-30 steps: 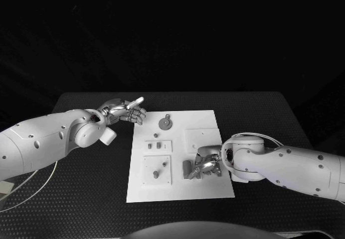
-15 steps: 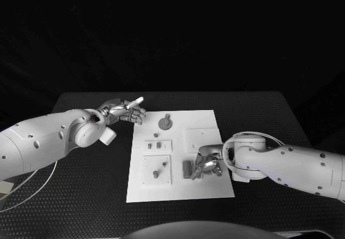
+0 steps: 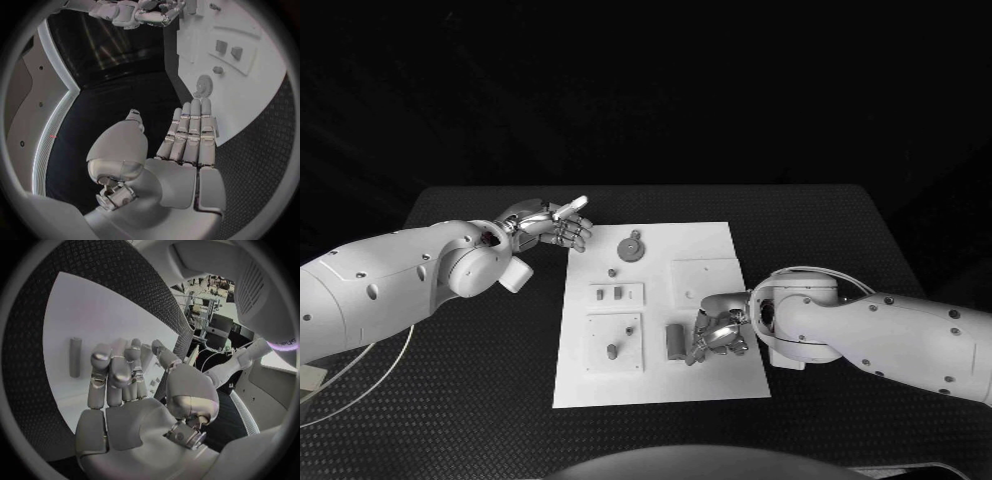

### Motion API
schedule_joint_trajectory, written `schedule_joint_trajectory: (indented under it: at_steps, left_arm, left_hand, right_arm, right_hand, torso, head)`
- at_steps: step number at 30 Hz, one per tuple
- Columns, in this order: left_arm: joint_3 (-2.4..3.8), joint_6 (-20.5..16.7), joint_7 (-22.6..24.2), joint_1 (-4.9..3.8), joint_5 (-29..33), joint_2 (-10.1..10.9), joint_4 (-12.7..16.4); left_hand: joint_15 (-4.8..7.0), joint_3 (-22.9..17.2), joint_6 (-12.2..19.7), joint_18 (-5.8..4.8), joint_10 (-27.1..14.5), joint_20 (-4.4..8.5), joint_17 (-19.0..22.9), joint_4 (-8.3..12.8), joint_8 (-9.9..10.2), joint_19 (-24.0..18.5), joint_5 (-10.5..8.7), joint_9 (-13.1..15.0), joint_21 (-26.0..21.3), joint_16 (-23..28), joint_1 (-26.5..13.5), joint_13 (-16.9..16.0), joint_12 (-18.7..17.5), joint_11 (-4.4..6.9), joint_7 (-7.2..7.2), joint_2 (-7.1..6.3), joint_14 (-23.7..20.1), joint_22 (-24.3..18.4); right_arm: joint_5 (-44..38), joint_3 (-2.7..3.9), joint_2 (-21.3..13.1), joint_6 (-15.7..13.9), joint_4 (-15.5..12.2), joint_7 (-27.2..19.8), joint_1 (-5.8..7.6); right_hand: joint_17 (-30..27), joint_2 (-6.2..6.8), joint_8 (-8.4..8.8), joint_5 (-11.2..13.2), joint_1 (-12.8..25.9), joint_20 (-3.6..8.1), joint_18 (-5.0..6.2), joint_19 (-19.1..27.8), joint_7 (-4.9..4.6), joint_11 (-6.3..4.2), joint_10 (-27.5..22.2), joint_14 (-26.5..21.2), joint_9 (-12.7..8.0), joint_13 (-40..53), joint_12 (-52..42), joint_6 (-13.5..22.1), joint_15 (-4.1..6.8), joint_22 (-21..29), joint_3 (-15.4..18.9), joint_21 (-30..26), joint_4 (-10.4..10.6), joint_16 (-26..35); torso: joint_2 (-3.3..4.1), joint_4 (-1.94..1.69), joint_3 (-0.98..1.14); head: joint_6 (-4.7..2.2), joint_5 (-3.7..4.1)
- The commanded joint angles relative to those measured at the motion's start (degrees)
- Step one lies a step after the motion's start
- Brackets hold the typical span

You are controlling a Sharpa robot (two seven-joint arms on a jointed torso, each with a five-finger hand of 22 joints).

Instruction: Assemble the parts on the task board

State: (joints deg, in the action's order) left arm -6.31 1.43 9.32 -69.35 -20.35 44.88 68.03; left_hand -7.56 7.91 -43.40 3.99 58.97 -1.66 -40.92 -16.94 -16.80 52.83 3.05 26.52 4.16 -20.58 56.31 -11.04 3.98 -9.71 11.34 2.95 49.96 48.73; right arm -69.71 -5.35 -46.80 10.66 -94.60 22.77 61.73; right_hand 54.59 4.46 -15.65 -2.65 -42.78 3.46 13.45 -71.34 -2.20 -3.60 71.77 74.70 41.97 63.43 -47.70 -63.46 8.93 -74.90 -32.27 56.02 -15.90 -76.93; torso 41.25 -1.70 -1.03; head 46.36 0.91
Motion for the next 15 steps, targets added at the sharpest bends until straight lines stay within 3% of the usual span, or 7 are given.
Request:
schedule_joint_trajectory:
  at_steps: [1,15]
  left_arm:
    - [0.02,0.7,0.3,-0.04,0.1,0.0,0.2]
    - [0.02,0.9,0.3,-0.04,0.1,-0.1,0.2]
  left_hand:
    - [0.02,0.2,0.4,0.89,-0.4,-0.14,-0.1,0.0,-0.3,-0.2,-0.24,-0.1,-0.1,0.4,0.4,0.1,0.0,-0.03,0.52,0.23,0.4,-0.1]
    - [0.02,0.3,0.4,0.89,-0.4,-0.15,-0.1,0.0,-0.3,-0.2,-0.24,-0.1,-0.1,0.4,0.5,0.1,0.0,-0.03,0.52,0.26,0.4,-0.1]
  right_arm:
    - [-0.2,0.01,-0.1,0.2,0.0,0.0,-0.02]
    - [-5.9,0.01,1.3,-0.9,0.9,0.4,-0.02]
  right_hand:
    - [-0.1,0.31,0.26,-0.2,0.4,0.18,1.55,-0.2,-0.59,0.06,0.2,-0.4,0.1,0.0,0.0,-1.0,0.58,-0.7,0.0,0.1,0.3,-0.2]
    - [-0.1,-0.34,0.37,-0.2,1.6,0.1,1.55,-0.3,-0.56,0.03,0.3,-0.3,0.1,0.0,0.1,-1.1,0.61,-0.7,-0.1,0.0,2.0,-0.2]
  torso:
    - [0.0,-0.02,0.0]
    - [0.0,-0.02,-0.03]
  head:
    - [-0.01,0.0]
    - [-0.04,0.14]
